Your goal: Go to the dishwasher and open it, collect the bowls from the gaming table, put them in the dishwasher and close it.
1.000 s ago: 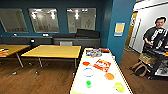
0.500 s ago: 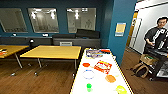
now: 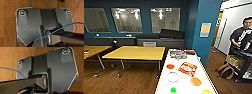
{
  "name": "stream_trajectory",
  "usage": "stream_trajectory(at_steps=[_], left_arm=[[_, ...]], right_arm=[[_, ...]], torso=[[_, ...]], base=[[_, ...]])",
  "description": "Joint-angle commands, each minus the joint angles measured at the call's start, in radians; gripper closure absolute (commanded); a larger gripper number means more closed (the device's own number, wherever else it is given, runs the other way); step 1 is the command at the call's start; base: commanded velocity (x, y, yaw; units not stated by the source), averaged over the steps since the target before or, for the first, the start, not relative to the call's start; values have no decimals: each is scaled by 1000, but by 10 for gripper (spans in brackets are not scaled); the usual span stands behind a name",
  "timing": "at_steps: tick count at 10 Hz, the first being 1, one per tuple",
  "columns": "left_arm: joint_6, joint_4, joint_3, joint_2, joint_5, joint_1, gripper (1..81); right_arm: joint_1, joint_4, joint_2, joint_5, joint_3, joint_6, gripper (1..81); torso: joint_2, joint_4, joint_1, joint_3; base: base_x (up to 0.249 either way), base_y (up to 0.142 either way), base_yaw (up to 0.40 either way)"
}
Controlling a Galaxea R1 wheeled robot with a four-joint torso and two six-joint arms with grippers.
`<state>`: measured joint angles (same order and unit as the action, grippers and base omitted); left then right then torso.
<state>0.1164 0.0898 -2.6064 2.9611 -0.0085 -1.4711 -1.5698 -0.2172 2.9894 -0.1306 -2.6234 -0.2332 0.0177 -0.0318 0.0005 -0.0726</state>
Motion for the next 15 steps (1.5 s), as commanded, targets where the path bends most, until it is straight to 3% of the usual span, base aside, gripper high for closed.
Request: stream_trajectory(at_steps=[1, 5, 7, 12, 15], left_arm=[[3, 5, 5, -6, 56, 50, 10], [3, 5, 5, -8, 56, 50, 10], [3, 8, 6, -9, 56, 50, 10], [3, 8, 23, -19, 53, 50, 10], [2, 8, 86, -48, 41, 51, 10]], right_arm=[[32, 4, -7, 45, 5, -5, 10], [32, 7, -11, 45, 8, -5, 10], [36, 7, -54, 43, 74, -8, 10], [68, 45, -495, -88, 707, -67, 10], [154, 45, -742, -107, 1014, -115, 10]], torso=[[0, 0, 0, 0], [0, 0, 0, 0], [-1, 0, 1, 0], [-1, 0, 1, 0], [-1, 0, 1, 0]], base=[[123, 0, 0], [116, 0, 0], [0, 0, 0], [0, 0, 0], [0, 0, 0]])
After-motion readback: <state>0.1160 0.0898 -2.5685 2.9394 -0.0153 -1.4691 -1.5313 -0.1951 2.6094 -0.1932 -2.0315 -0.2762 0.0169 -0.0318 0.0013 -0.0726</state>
